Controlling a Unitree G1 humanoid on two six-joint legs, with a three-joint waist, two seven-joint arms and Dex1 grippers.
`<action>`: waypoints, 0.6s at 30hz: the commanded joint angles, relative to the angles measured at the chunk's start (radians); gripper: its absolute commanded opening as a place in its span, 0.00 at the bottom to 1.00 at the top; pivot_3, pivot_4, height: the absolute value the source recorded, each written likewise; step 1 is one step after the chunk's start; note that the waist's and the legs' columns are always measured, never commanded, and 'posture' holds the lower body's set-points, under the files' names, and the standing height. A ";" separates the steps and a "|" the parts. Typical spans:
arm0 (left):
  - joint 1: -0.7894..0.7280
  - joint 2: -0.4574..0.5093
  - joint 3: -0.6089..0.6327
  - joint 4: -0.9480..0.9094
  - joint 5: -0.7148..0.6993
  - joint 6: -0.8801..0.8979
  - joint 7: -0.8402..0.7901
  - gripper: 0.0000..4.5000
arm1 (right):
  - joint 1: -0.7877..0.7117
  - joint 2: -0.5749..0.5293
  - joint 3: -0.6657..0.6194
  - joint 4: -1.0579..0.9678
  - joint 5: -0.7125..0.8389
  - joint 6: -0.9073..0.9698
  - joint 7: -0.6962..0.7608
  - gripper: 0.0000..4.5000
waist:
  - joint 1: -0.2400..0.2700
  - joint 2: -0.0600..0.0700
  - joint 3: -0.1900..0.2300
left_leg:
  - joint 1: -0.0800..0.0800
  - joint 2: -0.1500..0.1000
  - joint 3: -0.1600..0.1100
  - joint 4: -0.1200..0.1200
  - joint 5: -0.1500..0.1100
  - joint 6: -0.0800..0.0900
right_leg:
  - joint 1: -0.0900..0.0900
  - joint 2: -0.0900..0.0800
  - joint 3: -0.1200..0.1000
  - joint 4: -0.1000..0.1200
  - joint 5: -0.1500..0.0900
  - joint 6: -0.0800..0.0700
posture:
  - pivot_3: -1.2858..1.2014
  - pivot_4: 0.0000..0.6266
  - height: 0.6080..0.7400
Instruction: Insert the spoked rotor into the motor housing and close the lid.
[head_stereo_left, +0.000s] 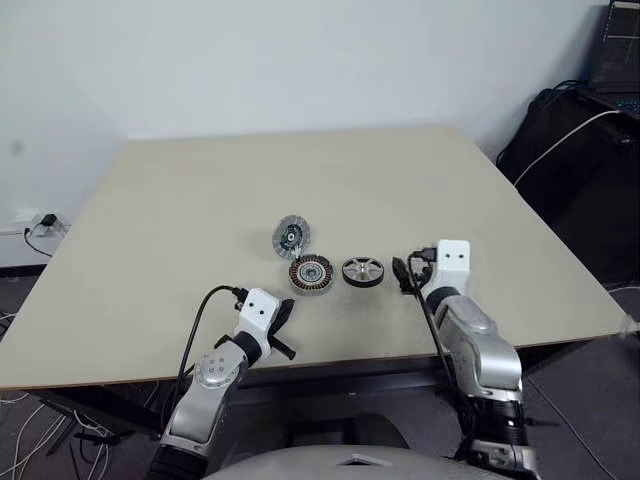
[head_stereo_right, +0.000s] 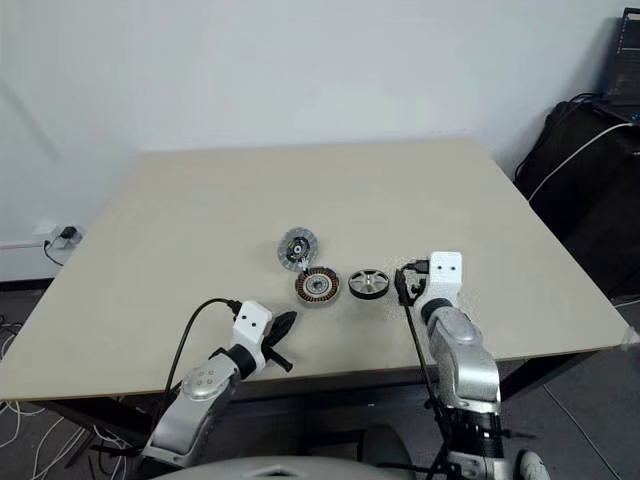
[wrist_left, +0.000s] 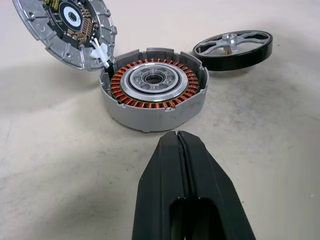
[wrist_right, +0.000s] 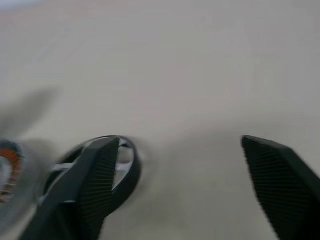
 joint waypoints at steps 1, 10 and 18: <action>-0.021 0.007 -0.004 -0.012 -0.006 0.003 -0.011 0.01 | -0.038 0.110 -0.156 -0.087 0.282 0.150 -0.038 1.00 | 0.000 0.001 0.001 | 0.000 0.000 0.000 0.000 0.000 0.000 | 0.000 0.000 0.000 0.000 0.000 0.000 | 0.52 0.00 1.00; -0.029 0.009 -0.007 -0.007 -0.008 0.005 -0.012 0.01 | -0.101 0.174 -0.284 0.016 0.648 0.253 -0.172 1.00 | -0.001 0.004 0.003 | -0.001 -0.001 0.000 -0.001 0.000 0.002 | -0.001 -0.001 0.000 -0.001 0.000 0.000 | 0.52 0.00 1.00; -0.020 0.009 0.002 -0.014 -0.010 0.001 0.000 0.01 | -0.126 0.161 -0.260 0.149 0.733 0.228 -0.222 1.00 | -0.004 0.004 0.003 | -0.001 -0.001 0.001 -0.001 0.000 0.002 | -0.001 -0.001 0.000 -0.001 0.000 0.000 | 0.52 0.00 1.00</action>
